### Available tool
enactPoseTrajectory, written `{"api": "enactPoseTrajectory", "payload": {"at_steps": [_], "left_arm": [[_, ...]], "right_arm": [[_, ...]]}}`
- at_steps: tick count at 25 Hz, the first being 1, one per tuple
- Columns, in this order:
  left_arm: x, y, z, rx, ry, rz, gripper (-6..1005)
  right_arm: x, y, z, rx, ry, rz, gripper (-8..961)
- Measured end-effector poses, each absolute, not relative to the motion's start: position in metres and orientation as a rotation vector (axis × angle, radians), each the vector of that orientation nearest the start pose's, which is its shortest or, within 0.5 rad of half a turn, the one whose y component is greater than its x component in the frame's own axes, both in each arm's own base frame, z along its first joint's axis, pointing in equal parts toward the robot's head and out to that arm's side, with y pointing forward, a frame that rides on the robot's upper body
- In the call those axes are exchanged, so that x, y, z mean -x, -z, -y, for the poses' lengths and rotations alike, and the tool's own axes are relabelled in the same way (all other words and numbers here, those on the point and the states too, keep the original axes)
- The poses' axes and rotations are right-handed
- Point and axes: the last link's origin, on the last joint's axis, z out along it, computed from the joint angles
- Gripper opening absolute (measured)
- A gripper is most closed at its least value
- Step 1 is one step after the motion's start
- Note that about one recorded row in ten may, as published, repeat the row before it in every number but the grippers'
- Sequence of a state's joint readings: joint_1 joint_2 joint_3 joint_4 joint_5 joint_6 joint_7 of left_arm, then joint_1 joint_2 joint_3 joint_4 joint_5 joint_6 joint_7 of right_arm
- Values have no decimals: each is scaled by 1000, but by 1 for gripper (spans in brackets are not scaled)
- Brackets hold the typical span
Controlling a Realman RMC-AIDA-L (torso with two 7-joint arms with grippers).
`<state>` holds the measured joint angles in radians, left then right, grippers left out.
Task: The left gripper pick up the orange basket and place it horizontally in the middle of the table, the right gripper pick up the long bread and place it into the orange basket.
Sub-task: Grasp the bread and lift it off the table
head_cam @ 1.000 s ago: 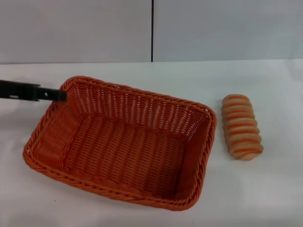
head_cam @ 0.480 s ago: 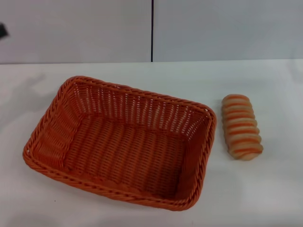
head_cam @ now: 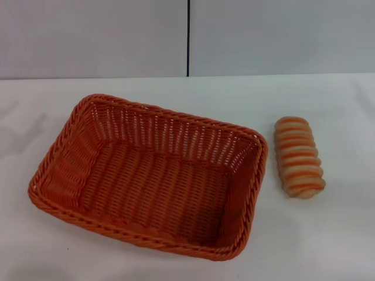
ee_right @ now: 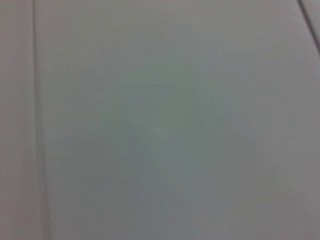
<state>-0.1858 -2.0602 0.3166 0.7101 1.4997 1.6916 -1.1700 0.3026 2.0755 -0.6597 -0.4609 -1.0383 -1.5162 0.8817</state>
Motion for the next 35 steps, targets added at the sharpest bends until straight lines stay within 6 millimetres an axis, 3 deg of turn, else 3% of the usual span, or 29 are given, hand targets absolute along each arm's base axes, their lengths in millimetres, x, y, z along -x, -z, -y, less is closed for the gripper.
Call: {"api": "enactPoseTrajectory", "payload": {"at_steps": [4,9,16,21,27,35], "left_arm": [[355,-118,-241,1807,1032,492,802],[357,-108,-242,1792,1025,478,802],[359,-101,-243,1781,1026,487,802],[359,-101,-244,1778,1032,494,802],[361,-94,-240,1767,1045,524,802],[362,-93,-238,1766,1035,512,802]], "right_arm": [[-310,-105,-303,1927,-1089,-536,607],[-304,-124,-305,2097,-875,-879,606],[-297,-132,-313,2133,-379,-1328,605],[-294,-131,-327,2080,-73,-1455,604],[-291,-111,-338,2176,-44,-1539,603],[-293,-82,-357,2307,-154,-1523,601]]}}
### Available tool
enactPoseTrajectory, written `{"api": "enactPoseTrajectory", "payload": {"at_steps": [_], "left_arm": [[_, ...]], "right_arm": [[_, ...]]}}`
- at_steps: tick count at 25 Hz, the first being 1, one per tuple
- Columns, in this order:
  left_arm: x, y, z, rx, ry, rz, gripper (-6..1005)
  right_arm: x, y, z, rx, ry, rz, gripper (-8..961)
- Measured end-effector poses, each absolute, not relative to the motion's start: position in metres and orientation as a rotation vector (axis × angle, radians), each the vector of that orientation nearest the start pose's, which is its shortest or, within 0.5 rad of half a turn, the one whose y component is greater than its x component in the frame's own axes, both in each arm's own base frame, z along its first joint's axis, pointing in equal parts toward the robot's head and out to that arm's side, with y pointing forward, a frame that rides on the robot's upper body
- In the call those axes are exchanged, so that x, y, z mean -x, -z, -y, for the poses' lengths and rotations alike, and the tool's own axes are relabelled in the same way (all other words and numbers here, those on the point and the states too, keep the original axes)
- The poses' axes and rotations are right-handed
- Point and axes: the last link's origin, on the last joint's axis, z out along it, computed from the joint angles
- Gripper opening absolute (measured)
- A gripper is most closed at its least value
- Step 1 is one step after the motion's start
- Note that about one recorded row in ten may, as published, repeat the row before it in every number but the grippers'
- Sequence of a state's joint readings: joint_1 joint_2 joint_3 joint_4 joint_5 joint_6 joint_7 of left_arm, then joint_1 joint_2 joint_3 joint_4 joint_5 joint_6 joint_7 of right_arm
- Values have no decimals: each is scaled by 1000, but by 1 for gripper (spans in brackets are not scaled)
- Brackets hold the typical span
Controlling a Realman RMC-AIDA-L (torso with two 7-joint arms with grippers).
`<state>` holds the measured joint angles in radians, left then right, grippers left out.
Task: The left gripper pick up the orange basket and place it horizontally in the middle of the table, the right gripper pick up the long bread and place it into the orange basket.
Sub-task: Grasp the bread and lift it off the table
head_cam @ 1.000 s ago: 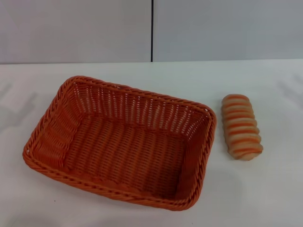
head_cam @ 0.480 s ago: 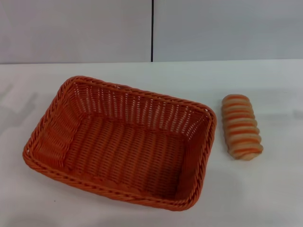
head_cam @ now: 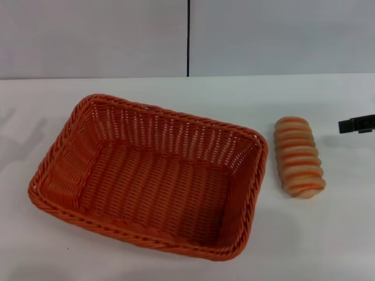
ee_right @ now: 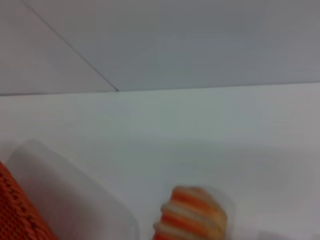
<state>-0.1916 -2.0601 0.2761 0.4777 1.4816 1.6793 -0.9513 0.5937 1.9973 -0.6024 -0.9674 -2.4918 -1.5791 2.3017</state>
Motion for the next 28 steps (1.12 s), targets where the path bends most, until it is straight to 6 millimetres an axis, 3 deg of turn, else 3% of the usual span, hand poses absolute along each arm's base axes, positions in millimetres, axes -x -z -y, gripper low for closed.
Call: {"api": "enactPoseTrajectory", "payload": {"at_steps": [18,28], "left_arm": [[360,-92,-240,1760,1047,508,802],[361,-92,-238,1756,1045,512,802]], "right_arm": [[-303,-39,-375,2355,-301,-1424,598],[-297,-16,-381,2371,-378,-1409,596]]}}
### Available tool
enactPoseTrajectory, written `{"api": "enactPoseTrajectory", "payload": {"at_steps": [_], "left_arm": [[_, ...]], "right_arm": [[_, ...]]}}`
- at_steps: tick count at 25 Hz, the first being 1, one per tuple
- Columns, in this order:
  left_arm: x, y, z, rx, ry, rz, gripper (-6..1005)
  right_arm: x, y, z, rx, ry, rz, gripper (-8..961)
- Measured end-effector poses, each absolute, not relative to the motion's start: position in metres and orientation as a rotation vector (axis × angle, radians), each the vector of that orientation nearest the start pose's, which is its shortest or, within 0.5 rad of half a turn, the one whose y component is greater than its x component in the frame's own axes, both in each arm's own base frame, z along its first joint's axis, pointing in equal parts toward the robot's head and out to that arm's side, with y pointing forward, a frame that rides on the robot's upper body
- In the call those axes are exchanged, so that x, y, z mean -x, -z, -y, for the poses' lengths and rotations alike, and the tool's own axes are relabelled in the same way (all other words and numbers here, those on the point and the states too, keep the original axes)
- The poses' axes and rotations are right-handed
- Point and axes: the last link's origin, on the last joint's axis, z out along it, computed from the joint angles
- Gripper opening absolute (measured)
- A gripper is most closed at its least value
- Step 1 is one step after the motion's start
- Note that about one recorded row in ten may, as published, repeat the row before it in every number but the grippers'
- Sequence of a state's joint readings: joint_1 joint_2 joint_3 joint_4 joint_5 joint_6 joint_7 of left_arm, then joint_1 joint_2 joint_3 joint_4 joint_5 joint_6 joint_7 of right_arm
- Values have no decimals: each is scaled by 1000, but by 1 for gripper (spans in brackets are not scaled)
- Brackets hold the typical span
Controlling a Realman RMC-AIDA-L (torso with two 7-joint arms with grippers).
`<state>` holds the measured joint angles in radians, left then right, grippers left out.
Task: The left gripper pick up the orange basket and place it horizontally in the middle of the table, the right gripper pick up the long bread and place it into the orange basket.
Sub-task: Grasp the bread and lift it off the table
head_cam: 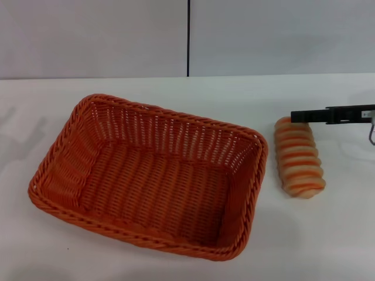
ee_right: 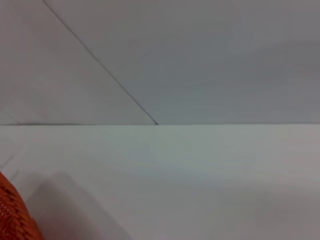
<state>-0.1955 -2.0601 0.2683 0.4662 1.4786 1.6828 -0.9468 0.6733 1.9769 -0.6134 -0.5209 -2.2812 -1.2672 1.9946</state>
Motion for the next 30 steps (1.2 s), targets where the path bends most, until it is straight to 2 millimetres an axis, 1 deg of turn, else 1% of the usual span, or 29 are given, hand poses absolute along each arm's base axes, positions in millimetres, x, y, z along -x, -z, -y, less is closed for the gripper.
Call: {"api": "enactPoseTrajectory", "payload": {"at_steps": [2,5,9,10,13,19,22,26,27,29,30], "left_arm": [[362,-93,-238,1753,1047,515,802],[362,-93,-237,1752,1048,517,802],[361,-93,-238,1752,1051,513,802],[360,-93,-240,1754,1054,510,802],[360,-93,-240,1754,1054,507,802],[360,-94,-241,1753,1055,507,802],[361,-95,-240,1744,1056,508,802],[362,-95,-238,1735,1056,512,802],[362,-95,-237,1727,1064,516,802],[362,-95,-237,1723,1068,518,802],[362,-95,-237,1719,1072,518,802]], "right_arm": [[-299,-9,-380,2358,-366,-1445,596],[-301,-6,-379,2346,-348,-1466,595],[-305,-5,-377,2328,-276,-1508,594],[-304,-5,-377,2336,-237,-1517,594],[-302,-3,-378,2350,-196,-1511,594],[-299,2,-380,2357,-186,-1495,593],[-298,1,-380,2356,-189,-1487,592],[-295,-3,-379,2348,-214,-1450,515],[-293,-8,-379,2346,-237,-1432,496],[-291,-11,-379,2347,-256,-1429,476],[-286,-19,-379,2345,-285,-1419,467]]}}
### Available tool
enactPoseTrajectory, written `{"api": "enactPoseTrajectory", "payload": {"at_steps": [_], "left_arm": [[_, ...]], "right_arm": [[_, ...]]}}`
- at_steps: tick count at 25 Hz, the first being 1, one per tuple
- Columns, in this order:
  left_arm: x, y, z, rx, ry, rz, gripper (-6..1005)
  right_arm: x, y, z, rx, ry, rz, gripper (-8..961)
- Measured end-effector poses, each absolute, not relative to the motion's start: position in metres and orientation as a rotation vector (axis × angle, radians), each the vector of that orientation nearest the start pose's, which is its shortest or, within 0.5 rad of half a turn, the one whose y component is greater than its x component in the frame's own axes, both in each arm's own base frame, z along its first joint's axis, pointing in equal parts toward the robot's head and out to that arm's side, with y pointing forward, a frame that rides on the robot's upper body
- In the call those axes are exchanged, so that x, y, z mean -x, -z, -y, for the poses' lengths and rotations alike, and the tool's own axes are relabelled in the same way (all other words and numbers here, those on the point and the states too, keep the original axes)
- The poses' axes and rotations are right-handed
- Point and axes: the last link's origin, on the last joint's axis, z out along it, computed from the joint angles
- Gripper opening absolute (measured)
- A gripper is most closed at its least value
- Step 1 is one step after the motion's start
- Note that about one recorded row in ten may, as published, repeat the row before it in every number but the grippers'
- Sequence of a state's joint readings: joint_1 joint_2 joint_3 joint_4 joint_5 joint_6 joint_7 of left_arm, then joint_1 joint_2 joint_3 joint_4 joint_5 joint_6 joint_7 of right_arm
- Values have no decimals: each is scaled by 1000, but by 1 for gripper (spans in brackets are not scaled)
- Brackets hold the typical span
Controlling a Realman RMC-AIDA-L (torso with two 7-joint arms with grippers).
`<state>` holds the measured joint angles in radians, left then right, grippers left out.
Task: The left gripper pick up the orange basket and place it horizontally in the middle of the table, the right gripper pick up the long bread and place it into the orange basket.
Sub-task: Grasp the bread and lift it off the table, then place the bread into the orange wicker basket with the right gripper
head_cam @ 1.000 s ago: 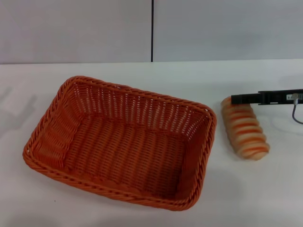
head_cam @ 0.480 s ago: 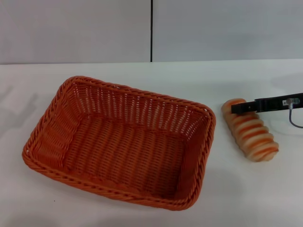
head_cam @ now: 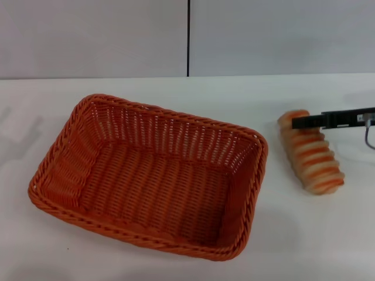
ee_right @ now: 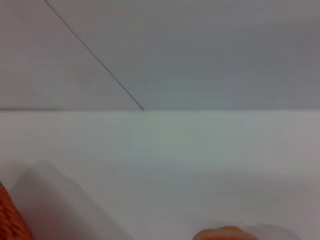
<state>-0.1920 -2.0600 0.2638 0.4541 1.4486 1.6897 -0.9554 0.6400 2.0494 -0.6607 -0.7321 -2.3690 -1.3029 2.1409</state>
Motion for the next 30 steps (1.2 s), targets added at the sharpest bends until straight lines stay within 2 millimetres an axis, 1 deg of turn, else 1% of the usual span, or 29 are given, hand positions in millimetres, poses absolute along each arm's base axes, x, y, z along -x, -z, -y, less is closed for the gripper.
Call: {"api": "enactPoseTrajectory", "payload": {"at_steps": [1,2,3,4,5,6,7,8,9,10,11,12,13,14,15,16,17,18,19,20,21,24,25,26,29,30], "left_arm": [[362,-95,-237,1719,1072,518,802],[362,-95,-236,1717,1074,516,802],[362,-96,-236,1716,1075,513,802],[361,-96,-236,1717,1076,512,802],[361,-96,-236,1718,1078,511,802],[361,-96,-236,1718,1078,511,802],[361,-96,-236,1718,1079,510,802],[361,-95,-235,1718,1083,509,802],[361,-95,-235,1718,1083,509,802],[360,-94,-234,1718,1092,511,802],[360,-94,-234,1718,1092,511,802],[360,-93,-233,1715,1103,512,802],[360,-93,-233,1715,1103,512,802],[359,-93,-233,1713,1107,511,802],[359,-93,-232,1708,1110,509,802],[359,-93,-232,1708,1110,509,802],[360,-93,-231,1707,1111,509,802],[360,-93,-231,1707,1111,509,802],[360,-93,-230,1708,1113,508,802],[359,-93,-228,1709,1119,505,802],[359,-93,-228,1709,1119,505,802],[358,-93,-226,1711,1127,498,802],[358,-93,-225,1710,1128,497,802],[358,-93,-225,1710,1128,497,802],[358,-93,-224,1711,1132,494,802],[358,-93,-223,1711,1134,492,802]], "right_arm": [[-286,-19,-379,2345,-285,-1419,457],[-279,-30,-380,2348,-304,-1392,447],[-274,-36,-380,2352,-314,-1375,442],[-274,-36,-380,2352,-314,-1375,436],[-261,-48,-380,2370,-338,-1338,431],[-261,-48,-380,2370,-338,-1338,425],[-247,-59,-380,2396,-356,-1303,420],[-238,-65,-381,2409,-366,-1275,415],[-238,-65,-381,2409,-366,-1275,409],[-218,-74,-381,2445,-380,-1206,404],[-218,-74,-381,2445,-380,-1206,393],[-200,-81,-381,2482,-398,-1135,383],[-200,-81,-381,2482,-398,-1135,372],[-187,-84,-380,2513,-415,-1088,362],[-165,-86,-379,2581,-450,-1012,351],[-165,-86,-379,2581,-450,-1012,346],[-144,-81,-377,2664,-480,-947,340],[-144,-81,-377,2664,-480,-947,335],[-134,-77,-377,2707,-487,-919,329],[-119,-65,-375,2788,-483,-883,324],[-119,-65,-375,2788,-483,-883,318],[-99,-36,-372,2923,-451,-838,293],[-91,-19,-370,2989,-444,-805,282],[-91,-19,-370,2989,-444,-805,272],[-83,4,-369,3054,-441,-756,262],[-82,13,-370,3082,-453,-701,263]]}}
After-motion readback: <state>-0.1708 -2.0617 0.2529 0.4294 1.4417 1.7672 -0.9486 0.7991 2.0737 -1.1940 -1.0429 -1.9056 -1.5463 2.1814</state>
